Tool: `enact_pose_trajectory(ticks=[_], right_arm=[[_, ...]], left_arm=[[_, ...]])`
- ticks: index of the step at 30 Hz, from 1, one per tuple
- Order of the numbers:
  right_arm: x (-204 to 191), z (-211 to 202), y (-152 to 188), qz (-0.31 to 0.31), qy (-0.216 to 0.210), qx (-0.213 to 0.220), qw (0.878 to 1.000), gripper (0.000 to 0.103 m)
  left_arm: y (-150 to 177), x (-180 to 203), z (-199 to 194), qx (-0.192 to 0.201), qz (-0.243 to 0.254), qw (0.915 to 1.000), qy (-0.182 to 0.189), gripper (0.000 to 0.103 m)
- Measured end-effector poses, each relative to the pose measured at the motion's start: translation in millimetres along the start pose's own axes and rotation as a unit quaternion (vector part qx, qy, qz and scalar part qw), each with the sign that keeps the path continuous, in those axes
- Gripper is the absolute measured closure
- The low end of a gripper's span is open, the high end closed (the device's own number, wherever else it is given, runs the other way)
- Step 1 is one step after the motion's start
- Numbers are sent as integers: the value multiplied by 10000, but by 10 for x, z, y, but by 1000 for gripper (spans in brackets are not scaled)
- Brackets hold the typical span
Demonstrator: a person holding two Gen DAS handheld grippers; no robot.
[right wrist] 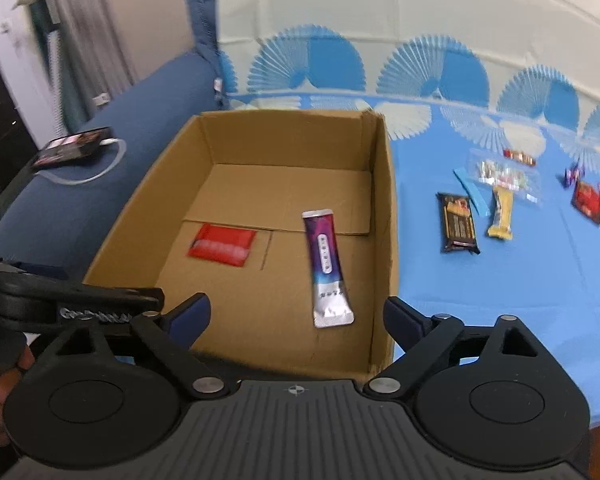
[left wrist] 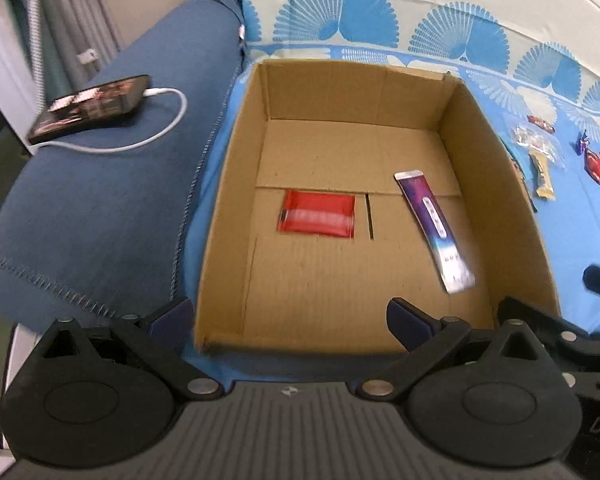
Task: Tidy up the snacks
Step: 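Lift both open tools away from the box toward the snacks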
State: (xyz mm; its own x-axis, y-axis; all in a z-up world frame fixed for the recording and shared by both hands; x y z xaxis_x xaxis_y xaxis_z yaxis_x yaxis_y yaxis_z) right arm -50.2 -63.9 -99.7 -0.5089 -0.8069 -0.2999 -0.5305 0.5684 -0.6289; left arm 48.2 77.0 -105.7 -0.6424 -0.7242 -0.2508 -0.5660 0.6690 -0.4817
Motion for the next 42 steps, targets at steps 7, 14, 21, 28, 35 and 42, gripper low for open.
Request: enact_pose_trajectory(ticks=[7,14,21,28,35,42], right_arm=[[-43,-460,118,-297,-27,528,9982,4],[60,-781,239,-228,-49,800,9965,3],[55,-990,263,-206,-106,1067,9940,3],[17,-1134,304,-261,-174,1227,9919,3],[-10,-1249,329,-285,-176,1357,9902,2],[18,-1321,343,-337,-102,1466,9886,1]], left_arm=[[179,59,-445,390,-14,9990,-224,0],[229,181,-754,694,144,9969,-337,0],[293,196,-972,905,160,9948,-433,0],[364,169,-1128,1027,102,9934,-497,0],[392,159,-1228,1120,105,9922,-539,0],[356,191,-1274,1214,150,9912,-499,0]])
Point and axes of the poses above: each gripper's, at about its wrist camera, not at the fingertips, and z roughly the way its jaws point, x to its right, y to its underside, the point moved 7 cm from there along z, roughly the way its jaws point, and after that the axes turned 15 degrees about z, right-handed, at the moved point
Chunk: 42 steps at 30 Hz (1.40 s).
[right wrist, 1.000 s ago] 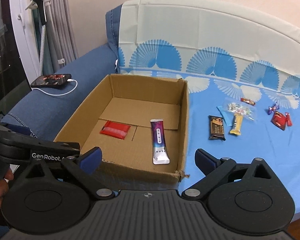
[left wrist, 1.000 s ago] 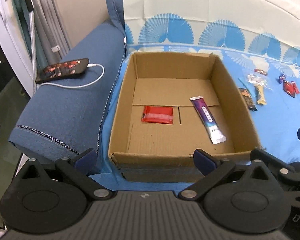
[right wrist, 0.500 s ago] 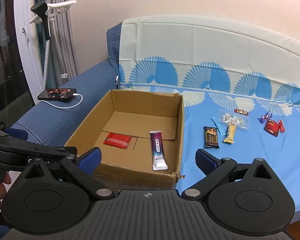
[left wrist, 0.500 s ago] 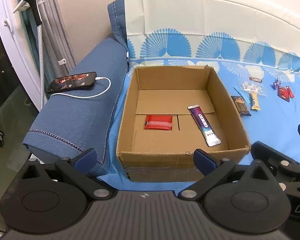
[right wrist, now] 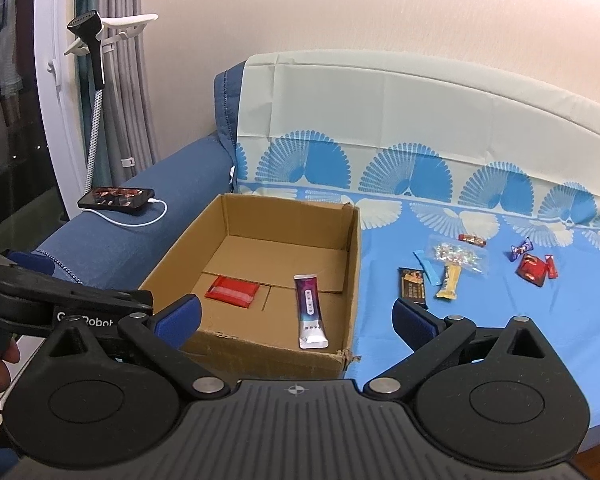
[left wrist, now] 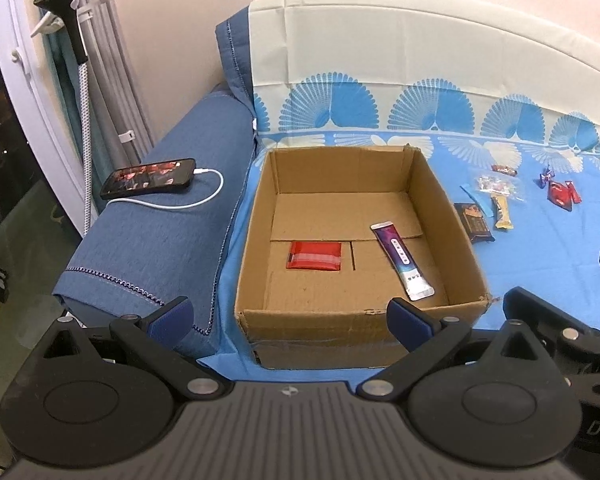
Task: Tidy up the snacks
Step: 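Lift both open tools away from the box toward the snacks, then grasp the dark biscuit bar with left tool while right tool grasps red chip bag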
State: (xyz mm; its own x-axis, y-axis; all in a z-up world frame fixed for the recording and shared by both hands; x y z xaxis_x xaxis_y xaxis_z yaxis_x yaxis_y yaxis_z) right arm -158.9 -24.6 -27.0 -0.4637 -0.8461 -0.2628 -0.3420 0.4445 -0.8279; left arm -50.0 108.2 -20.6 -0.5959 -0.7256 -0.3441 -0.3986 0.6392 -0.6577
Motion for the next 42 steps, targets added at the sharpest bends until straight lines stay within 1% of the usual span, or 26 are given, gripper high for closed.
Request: enact_pose_trajectory(ticks=[6,12,16,20,23,26,30,32,34,38,40,41,42], right_arm=[[61,15,-3,26,25,-14,10000,1],[230,88,-33,253,36,2,9997,0],[447,192,-48,480,88,-77,9988,0],[793,290,-82,844,264,-116,9960,0],[1142,381,-141,1074,519,-108,9928,0],[1555,457,-207,1333,847,-41,9874,0],[2166,574,-330,1742,1327,56,9757,0],[2455,656,-401,1954,1495,109,9692,0],[2751,763,-480,2164,1678,189,9616,0],[3289,1077,-598,2439,1959,269,9494,0],[3557,1297,-652,2502,2053,265,9458,0],[3710,1437,-672,2547,2112,247,9434,0],[3867,1587,-688,2626,2187,225,9395,0]], left_arm=[[-58,45,22,-3,54,10000,23,0],[-183,209,132,-125,288,9995,97,0],[-331,411,275,-286,499,9982,184,0],[-553,709,437,-429,703,9955,474,0],[-771,979,586,-500,819,9929,705,0],[-1006,1253,733,-468,1013,9908,771,0],[-1363,1660,1015,-537,1151,9864,1044,0],[-1542,1857,1201,-578,1186,9844,1161,0],[-1714,2056,1437,-657,1243,9822,1243,0],[-1969,2425,2075,-969,1285,9777,1350,0],[-2015,2608,2433,-1172,1357,9720,1517,0],[-2023,2720,2637,-1268,1447,9676,1637,0],[-2016,2785,2798,-1393,1510,9647,1649,0]])
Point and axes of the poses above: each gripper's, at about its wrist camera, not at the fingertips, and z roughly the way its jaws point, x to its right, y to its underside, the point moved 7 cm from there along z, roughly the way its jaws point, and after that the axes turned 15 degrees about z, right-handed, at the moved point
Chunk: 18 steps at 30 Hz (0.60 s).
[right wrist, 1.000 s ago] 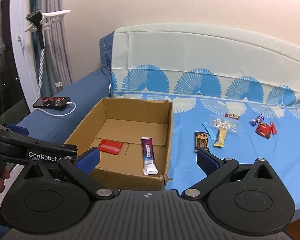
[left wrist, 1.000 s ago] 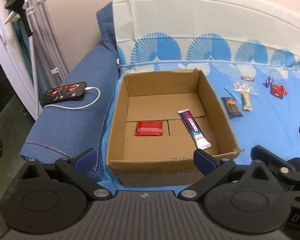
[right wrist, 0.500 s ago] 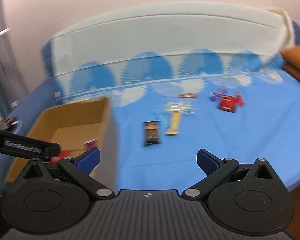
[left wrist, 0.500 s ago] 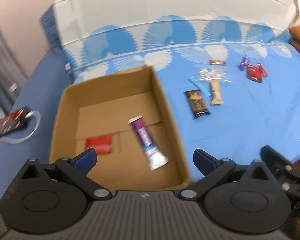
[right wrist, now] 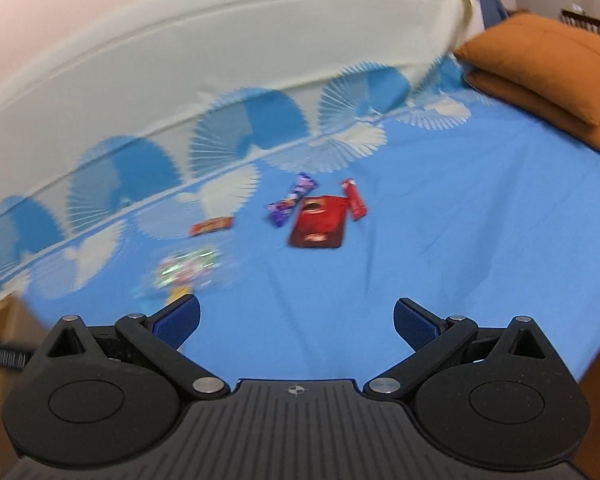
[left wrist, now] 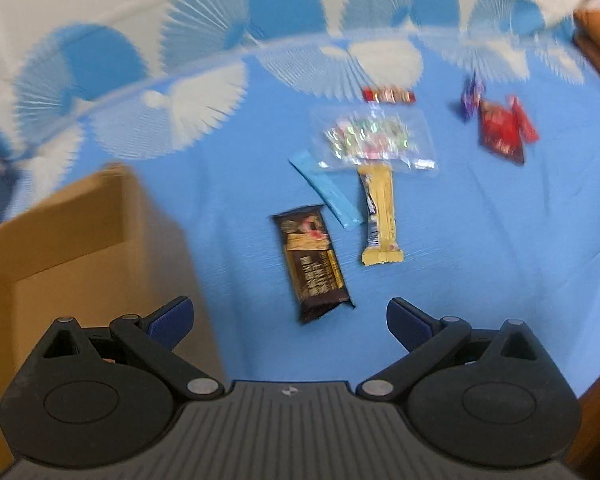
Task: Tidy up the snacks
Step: 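Grasp the dark biscuit bar with left tool while right tool grasps red chip bag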
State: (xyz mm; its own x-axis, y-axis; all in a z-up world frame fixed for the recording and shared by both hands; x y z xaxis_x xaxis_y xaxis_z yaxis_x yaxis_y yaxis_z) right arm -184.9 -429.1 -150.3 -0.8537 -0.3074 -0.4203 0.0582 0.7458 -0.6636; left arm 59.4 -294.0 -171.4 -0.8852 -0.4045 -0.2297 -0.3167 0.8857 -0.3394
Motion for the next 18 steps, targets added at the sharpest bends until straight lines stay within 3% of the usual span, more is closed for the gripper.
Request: enact_pose_trajectory(ticks=[2,6,14,16,18], right_arm=[[73,405,-110,157,106,-61,9998,0],[141,1260,-249,465,280,-235,9982,0],[-36,2584,-428,326,472,-386,9976,0],[-118,2775,-459,-360,790,127,9961,0],[-156,2855,-454,-563,736,401,9949,0]], left_arm=[[-79,-12,322,-273,-39,9996,13,0],[-186,-52,739,-410,-73,9991,52,0],[-239,-151,1374,-816,-320,9959,241,0],[-210,-219,1442,-736,-588,9941,540,0],[-224,-250,1451,-688,-614,9941,574,0]])
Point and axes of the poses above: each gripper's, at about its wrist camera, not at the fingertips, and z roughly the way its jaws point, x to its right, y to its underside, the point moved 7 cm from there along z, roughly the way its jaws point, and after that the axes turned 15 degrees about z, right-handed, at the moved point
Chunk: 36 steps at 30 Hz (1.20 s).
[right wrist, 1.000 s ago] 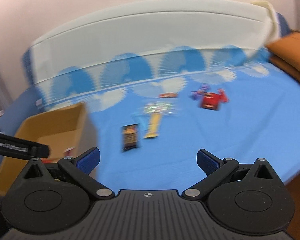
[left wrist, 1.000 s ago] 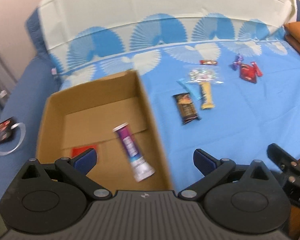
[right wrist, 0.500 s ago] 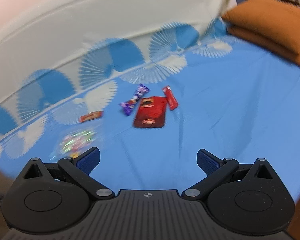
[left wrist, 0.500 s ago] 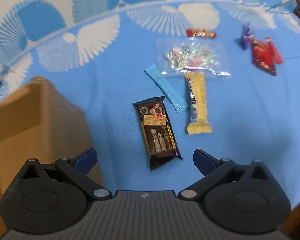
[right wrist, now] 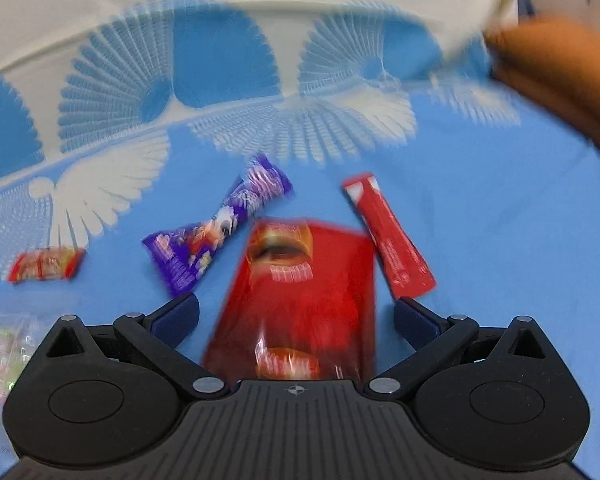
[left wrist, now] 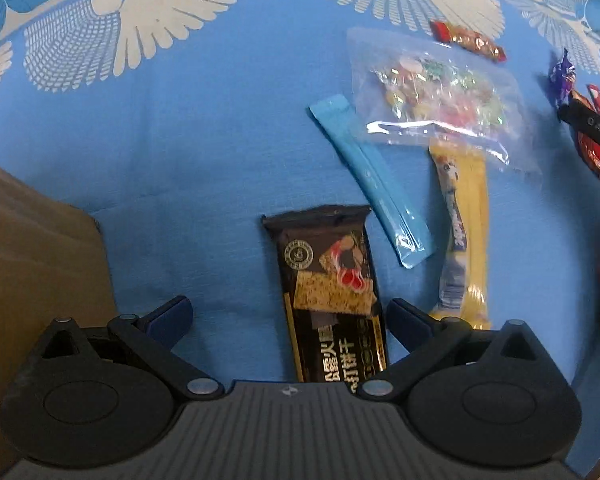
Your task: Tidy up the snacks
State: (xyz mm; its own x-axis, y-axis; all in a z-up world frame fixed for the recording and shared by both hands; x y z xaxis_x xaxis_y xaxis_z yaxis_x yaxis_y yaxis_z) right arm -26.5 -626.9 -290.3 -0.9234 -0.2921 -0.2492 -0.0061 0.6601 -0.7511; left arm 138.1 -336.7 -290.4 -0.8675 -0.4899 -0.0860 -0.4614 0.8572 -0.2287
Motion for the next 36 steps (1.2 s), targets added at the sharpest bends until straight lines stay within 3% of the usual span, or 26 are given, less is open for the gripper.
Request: enact_pose_trajectory(ticks=[12,13,15,16,21,30,36], right_arm=[[23,-4,15,51,34,52,10000,3],[16,-39,21,37,38,35,10000,20],[-39,-139,18,-63,-49,58,10000,40],[-58,-172,24,-138,-62,18,9999,45],[-20,-391,32,-105,-104,-186,9997,51],[140,-1687,133,330,-662,-189,9971,52],[74,-2871,309,171,-1207,-54,9925,52]], left_arm=[[-21,68,-25,41,39,10000,-82,0],[-34,55,-43,71,-17,9999,-126,6],[-70,36,-140,319,-148,9992,-166,34],[-91,55,-198,402,-127,9989,-180,56],[-56,95,-404,492,-140,9987,-89,60],[323,233,-1362,1150,-144,9926,354,60],[922,241,-2185,1495,-208,9874,475,60]])
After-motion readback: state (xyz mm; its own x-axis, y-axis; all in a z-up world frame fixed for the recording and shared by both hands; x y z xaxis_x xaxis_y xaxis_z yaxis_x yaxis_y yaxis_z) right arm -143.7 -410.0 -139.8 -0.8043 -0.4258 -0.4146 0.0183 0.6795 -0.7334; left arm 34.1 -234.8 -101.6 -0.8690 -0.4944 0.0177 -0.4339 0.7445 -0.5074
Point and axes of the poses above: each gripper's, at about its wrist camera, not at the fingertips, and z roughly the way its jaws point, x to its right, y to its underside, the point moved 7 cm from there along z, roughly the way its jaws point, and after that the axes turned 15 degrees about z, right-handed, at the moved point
